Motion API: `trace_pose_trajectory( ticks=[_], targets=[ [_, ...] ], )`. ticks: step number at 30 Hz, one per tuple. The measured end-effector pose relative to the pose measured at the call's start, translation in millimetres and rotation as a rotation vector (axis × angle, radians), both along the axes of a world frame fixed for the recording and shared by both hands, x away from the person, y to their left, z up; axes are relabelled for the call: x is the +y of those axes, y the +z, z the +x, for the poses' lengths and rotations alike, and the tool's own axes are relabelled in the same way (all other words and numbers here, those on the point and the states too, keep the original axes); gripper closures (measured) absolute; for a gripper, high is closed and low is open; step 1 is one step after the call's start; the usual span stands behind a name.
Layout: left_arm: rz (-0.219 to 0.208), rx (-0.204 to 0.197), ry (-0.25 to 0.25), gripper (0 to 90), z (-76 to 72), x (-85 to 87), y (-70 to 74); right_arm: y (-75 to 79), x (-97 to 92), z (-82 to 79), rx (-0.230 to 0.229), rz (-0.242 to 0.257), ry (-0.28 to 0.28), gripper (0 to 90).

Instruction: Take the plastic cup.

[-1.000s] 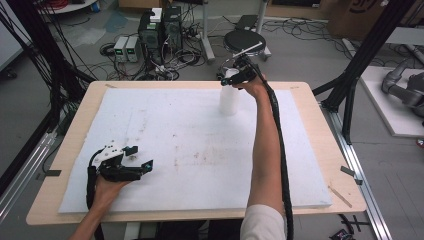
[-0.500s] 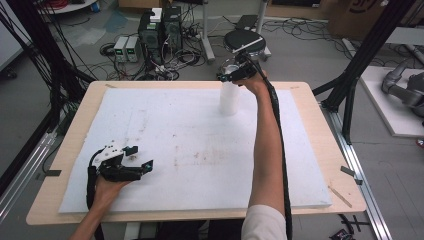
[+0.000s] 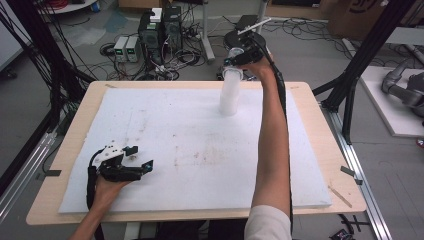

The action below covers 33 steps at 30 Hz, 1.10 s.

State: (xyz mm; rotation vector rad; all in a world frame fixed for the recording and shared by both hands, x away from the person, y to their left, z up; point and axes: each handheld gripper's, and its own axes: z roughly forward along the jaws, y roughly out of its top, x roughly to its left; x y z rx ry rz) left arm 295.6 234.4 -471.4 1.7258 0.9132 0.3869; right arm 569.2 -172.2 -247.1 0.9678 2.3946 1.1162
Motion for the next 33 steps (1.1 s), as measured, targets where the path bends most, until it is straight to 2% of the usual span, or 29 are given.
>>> trace_pose_trajectory(
  ticks=[4,6,16,22,27,33],
  targets=[
    [0.001,0.0,0.001,12.4,0.1,-0.4,-0.1,10.8,-1.4,-2.6,-0.013,0.018,0.003,41.0],
    [0.003,-0.001,-0.001,12.4,0.0,-0.3,0.1,16.8,-4.1,-5.3,-0.034,0.048,0.004,41.2],
    [0.003,0.0,0.003,12.4,0.0,-0.5,0.0,21.5,-10.9,-9.0,-0.038,0.051,-0.005,41.2],
    [0.0,-0.001,0.003,12.4,0.2,0.3,0.0,27.1,-9.2,-15.8,-0.055,0.085,0.04,41.1],
    [0.001,-0.001,-0.002,12.4,0.3,0.7,0.1,39.7,-10.8,-33.5,-0.077,0.082,0.07,41.2],
    [0.0,0.0,-0.002,12.5,0.3,0.7,0.1,51.1,-13.4,-71.8,-0.107,0.087,0.147,41.4]
  ],
)
